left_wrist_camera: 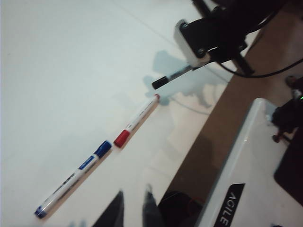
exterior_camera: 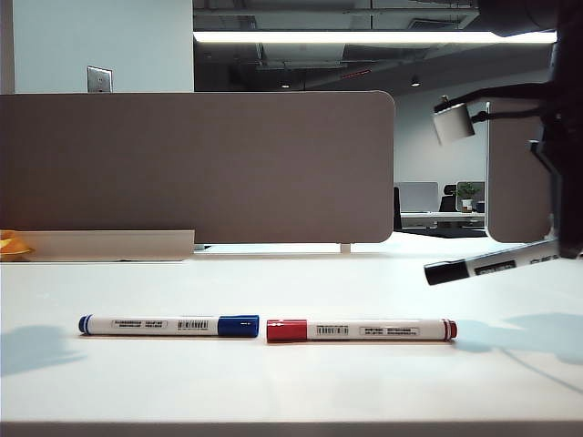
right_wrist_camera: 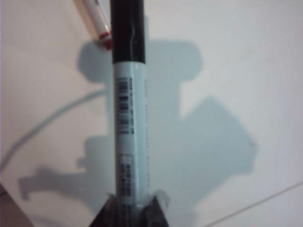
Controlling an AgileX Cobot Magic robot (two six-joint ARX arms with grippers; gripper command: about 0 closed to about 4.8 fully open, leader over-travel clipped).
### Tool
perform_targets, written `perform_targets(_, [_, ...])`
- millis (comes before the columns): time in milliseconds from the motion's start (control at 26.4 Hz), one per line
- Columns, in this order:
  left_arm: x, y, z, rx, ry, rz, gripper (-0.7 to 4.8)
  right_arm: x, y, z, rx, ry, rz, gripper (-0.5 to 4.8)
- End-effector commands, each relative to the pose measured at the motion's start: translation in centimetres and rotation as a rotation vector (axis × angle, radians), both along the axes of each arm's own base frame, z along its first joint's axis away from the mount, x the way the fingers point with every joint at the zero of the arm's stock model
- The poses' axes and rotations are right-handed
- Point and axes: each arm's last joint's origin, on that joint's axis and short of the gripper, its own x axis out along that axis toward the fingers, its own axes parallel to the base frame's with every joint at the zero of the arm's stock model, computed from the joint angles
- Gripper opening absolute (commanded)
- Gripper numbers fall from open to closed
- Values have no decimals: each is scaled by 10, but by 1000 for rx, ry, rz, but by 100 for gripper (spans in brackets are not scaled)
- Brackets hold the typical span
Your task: Pick up the markers one by one and line them up horizontally in a straight line on the table.
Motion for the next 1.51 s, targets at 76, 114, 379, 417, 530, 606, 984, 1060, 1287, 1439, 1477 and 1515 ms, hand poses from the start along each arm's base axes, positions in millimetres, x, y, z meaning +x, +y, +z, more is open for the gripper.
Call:
perform_targets(76, [-3, -1, 3, -73, 0, -66, 57, -2, -1, 3, -7, -15, 17, 30])
perform_targets(114, [-3, -2, 3, -87, 1, -78, 57, -2, -1, 3, -12, -12, 19, 30])
perform_targets(379, [-3, -2, 4, -110, 6, -98, 56, 1, -11, 1, -45, -14, -26, 30])
perform_targets(417, [-3, -2, 4, -110, 5, -98, 55, 2, -14, 1, -47, -15, -38, 30])
perform_targets(530, [-3, -2, 4, -116, 22, -90, 56, 4, -21, 1, -43, -12, -70, 30])
perform_targets(606, [-3, -2, 4, -116, 24, -88, 56, 5, -23, 1, -36, -10, -78, 30])
perform_targets(984, [-3, -2, 4, -109, 15, -81, 57, -2, -26, -20, -53, 36, -65, 30])
perform_targets(1060, [-3, -2, 4, -109, 14, -81, 57, -4, -26, -24, -60, 44, -50, 30])
perform_targets(1287, [-3, -2, 4, -109, 15, -81, 57, -1, -25, -25, -52, 21, -47, 30])
perform_targets(1439, [-3, -2, 4, -109, 15, -81, 57, 3, -24, -28, -51, 7, -28, 30])
perform_targets(1477, [-3, -2, 4, -109, 15, -81, 57, 5, -23, -30, -52, 6, -28, 30])
perform_targets(1515, [-3, -2, 4, -109, 15, -81, 57, 7, -22, -35, -56, 19, -25, 30])
